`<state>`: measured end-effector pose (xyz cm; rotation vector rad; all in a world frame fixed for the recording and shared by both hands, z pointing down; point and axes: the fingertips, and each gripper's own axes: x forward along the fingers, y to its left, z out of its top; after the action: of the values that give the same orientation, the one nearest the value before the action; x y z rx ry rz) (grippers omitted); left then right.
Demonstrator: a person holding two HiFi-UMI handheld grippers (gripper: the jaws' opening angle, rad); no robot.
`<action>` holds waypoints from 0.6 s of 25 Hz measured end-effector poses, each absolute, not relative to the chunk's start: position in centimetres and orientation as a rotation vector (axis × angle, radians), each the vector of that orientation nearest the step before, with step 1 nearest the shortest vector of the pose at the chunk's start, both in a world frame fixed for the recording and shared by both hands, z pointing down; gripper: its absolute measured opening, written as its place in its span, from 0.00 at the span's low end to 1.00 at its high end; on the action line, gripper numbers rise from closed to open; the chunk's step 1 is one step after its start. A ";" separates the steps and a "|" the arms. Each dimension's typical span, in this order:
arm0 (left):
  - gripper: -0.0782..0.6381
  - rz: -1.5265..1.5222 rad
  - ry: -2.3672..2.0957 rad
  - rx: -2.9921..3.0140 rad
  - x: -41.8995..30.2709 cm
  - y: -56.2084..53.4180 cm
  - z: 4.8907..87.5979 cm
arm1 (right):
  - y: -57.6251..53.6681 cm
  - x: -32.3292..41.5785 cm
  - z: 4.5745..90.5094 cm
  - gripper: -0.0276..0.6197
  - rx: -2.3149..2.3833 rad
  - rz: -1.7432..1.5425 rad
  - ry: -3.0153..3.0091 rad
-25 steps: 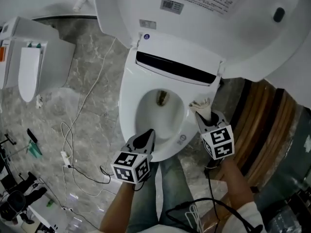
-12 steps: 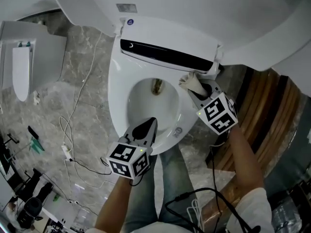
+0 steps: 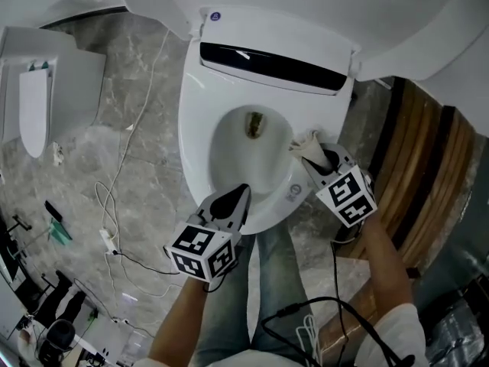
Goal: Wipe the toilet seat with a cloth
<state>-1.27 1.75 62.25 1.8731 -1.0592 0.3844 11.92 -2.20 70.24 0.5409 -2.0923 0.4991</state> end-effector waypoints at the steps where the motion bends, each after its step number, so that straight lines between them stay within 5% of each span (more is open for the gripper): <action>1: 0.13 0.385 -1.053 1.873 -1.7 2.4 62.5 | -1.3 11.6 70.3 0.19 0.553 0.516 -2.091; 15: 0.13 0.409 -1.092 1.783 -11.1 9.9 64.7 | 13.3 3.3 71.7 0.19 0.613 0.833 -2.082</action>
<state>-11.14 9.91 64.71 1.7827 -1.0921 0.4087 3.27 13.34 71.67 0.6129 -2.0817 0.8326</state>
